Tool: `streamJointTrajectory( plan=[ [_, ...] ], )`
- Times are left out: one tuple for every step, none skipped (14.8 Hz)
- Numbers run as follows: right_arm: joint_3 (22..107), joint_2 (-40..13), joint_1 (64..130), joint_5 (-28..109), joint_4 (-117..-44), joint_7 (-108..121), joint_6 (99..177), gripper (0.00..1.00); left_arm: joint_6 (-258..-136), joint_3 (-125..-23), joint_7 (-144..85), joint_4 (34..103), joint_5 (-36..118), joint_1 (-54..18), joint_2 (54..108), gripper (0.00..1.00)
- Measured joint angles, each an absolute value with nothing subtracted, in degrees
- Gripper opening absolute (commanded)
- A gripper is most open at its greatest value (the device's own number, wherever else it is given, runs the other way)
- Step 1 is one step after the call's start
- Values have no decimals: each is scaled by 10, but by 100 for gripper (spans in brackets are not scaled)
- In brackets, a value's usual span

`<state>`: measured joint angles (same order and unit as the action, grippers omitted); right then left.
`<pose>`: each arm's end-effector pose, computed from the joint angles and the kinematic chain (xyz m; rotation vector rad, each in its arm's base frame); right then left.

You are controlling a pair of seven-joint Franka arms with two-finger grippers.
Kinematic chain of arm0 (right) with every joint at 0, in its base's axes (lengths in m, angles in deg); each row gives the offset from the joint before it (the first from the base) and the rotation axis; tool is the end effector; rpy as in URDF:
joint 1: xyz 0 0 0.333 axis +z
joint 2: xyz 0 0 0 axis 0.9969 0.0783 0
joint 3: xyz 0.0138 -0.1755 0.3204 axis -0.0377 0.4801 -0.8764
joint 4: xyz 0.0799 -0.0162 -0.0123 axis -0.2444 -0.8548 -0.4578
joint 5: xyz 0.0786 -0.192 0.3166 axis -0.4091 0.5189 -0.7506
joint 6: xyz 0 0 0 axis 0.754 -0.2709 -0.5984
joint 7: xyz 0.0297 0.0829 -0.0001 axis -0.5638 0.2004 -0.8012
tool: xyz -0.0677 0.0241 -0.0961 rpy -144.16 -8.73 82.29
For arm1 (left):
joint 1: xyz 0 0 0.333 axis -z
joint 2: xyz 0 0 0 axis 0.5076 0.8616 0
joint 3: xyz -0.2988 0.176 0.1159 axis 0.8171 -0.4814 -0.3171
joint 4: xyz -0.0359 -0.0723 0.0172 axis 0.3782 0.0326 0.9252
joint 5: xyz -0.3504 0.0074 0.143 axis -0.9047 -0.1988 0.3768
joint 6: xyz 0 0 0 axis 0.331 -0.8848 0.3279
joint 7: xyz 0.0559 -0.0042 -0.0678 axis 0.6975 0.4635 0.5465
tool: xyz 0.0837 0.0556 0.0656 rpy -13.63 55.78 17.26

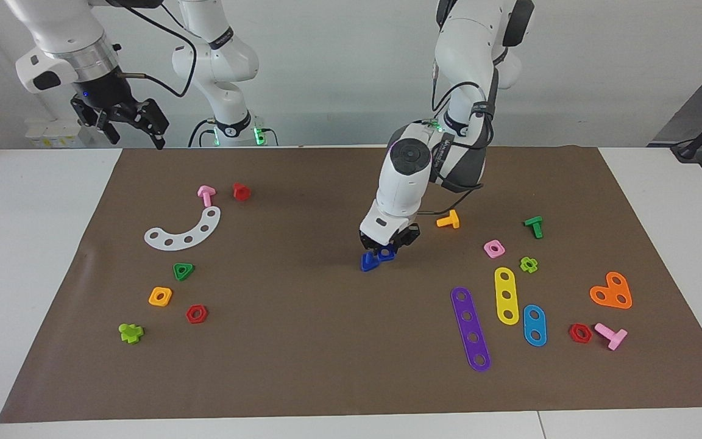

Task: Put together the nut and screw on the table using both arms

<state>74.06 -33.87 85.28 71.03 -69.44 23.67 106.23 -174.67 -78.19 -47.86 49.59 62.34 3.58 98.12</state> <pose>0.4991 -0.0212 0.6835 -3.1206 0.3056 0.0405 0.5752 -0.3842 0.4114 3.0988 0.0661 -0.0635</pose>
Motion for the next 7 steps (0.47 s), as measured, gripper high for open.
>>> streamJointTrajectory(
  plan=[
    [740,-334,853,710,-694,238,1067,100,-1747,-781,-482,493,623,39,985,35],
    [740,-331,853,710,-694,239,1072,100,-1747,-781,-486,491,620,41,987,35],
    [739,-329,853,710,-694,239,1073,100,-1747,-781,-491,490,614,44,989,35],
    [739,-328,854,710,-694,239,1074,100,-1747,-781,-492,489,608,45,989,35],
    [739,-328,855,710,-694,239,1074,100,-1747,-781,-493,489,605,46,989,35],
    [739,-328,856,710,-694,239,1074,100,-1747,-781,-494,489,605,47,989,35],
    [739,-328,857,710,-694,239,1074,100,-1747,-781,-496,489,605,48,990,35]
  ],
)
